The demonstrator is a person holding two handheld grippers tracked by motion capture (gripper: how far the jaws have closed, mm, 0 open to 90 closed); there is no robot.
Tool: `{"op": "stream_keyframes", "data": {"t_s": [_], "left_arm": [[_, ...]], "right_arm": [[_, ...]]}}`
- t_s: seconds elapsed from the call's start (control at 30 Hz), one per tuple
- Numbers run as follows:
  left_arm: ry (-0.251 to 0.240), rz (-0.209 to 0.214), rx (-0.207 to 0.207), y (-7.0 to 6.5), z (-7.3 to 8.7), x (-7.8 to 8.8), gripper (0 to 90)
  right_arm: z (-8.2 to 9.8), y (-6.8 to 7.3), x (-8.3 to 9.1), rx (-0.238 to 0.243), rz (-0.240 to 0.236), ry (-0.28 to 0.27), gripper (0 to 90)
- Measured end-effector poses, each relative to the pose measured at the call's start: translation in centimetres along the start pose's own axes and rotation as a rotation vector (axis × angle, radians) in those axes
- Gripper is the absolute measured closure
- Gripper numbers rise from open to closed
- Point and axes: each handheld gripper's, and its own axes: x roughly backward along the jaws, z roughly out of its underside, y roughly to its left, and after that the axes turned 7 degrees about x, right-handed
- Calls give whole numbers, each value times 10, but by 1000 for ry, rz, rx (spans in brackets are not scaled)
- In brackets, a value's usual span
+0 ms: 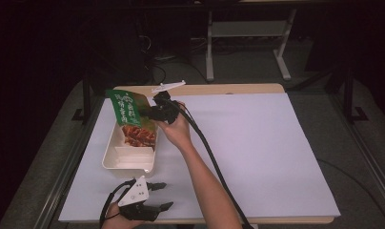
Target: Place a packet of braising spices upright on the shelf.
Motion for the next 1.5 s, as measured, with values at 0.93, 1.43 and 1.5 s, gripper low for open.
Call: {"op": "stream_keyframes", "data": {"t_s": [0.93,1.43,1.5], "left_arm": [[8,-3,20,2,1,-4,366],[19,-3,20,4,1,-5,362],[12,-3,23,3,1,-6,361]], "right_arm": [[11,-3,50,8,-16,73,540],[28,-8,91,1,0,50,476],[31,-9,96,-2,1,49,474]]}}
